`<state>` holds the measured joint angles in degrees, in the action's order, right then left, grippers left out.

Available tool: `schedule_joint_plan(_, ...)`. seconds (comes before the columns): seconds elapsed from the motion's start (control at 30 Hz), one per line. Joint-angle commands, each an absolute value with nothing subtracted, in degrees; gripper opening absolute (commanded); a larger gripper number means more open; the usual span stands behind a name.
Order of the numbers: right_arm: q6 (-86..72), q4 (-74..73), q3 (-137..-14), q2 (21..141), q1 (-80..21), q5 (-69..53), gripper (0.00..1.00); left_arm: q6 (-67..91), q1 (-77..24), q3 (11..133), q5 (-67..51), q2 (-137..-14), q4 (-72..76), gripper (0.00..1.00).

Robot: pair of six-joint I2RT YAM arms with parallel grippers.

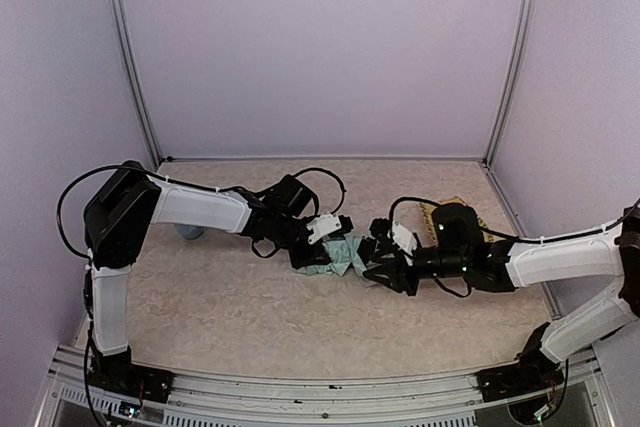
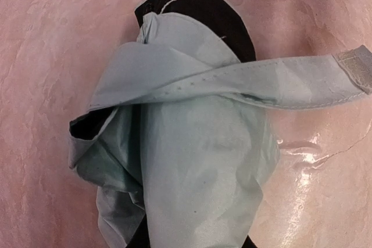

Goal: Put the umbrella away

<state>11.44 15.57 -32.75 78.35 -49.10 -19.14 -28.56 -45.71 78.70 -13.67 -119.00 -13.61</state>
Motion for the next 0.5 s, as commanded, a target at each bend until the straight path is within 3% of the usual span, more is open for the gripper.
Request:
schedule_joint_plan(0.0,-6.58,22.76,-31.07,76.14,-38.07,-27.1,0.44,-29.44,-45.24,76.39,-6.83,-123.72,-20.73,0.0)
schedule_joint_plan(0.13,-12.14,21.06,-35.58,81.83,-33.44,-31.66,0.46,-29.29,-45.26,76.42,-6.94,-123.66,-20.77,0.0)
schedule_joint_plan(0.33,-18.41,13.99,-44.0,94.56,-30.68,-40.27,0.41,-29.05,-45.26,76.45,-7.14,-123.73,-20.93,0.0)
schedule_joint_plan(0.47,-20.66,14.54,-43.73,98.17,-30.76,-42.01,0.46,-29.32,-45.26,76.67,-7.29,-123.85,-21.29,0.0)
